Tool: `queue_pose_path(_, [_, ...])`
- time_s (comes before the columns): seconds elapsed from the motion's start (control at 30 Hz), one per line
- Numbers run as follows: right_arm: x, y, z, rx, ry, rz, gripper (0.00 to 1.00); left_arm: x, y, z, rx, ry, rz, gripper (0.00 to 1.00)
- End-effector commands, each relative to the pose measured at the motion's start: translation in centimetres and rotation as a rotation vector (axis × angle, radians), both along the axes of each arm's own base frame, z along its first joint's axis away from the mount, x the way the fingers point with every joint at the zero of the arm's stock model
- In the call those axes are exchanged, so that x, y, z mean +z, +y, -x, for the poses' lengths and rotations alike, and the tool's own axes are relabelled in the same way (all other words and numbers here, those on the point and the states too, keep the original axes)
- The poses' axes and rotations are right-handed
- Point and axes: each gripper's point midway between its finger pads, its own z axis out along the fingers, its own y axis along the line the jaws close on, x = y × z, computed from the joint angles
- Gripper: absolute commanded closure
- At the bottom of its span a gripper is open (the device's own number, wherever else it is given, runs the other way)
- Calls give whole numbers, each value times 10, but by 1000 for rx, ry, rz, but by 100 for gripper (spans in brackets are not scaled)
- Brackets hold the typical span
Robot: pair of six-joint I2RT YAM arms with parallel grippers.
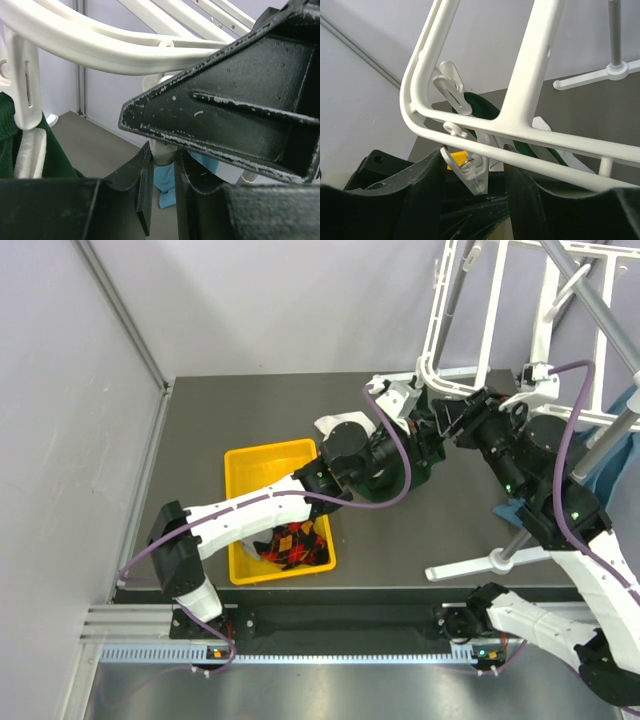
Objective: Clip the socks to the hanger
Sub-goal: Open the clamp at the hanger.
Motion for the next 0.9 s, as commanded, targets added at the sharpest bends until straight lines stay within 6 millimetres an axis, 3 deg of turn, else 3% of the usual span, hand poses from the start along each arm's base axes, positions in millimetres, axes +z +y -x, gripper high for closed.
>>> queue_pose_path(0.0, [37, -3, 3, 5, -104, -79, 53, 34, 13, 16, -42, -41, 69, 100])
queue_pose_path(0.4, [33, -9, -2, -29, -113, -104, 65, 33, 11, 16, -43, -41, 67, 100])
queue_pose_path(0.53, [32, -10, -3, -32, -112, -103, 83, 32, 11, 15, -41, -41, 64, 100])
queue_pose_path(0.6, [30, -10, -4, -34, -108, -93, 99, 30, 12, 15, -41, -33, 56, 100])
queue_pose_path(0.63, [28, -11, -4, -38, -101, -87, 100, 32, 16, 14, -30, -28, 59, 100])
queue_pose_path(0.73, [24, -11, -7, -40, -87, -72, 100, 34, 28, 10, 15, -1, 69, 72])
queue_pose_path(0.8, [22, -10, -8, -38, -80, -71, 100, 27, 36, 11, 28, 23, 53, 45])
queue_pose_path(0.83, [22, -10, -9, -38, -79, -68, 100, 37, 47, 16, 34, 22, 72, 33])
queue_pose_path(0.87, [20, -9, -9, -38, -74, -66, 100, 27, 53, 15, 54, 42, 58, 31])
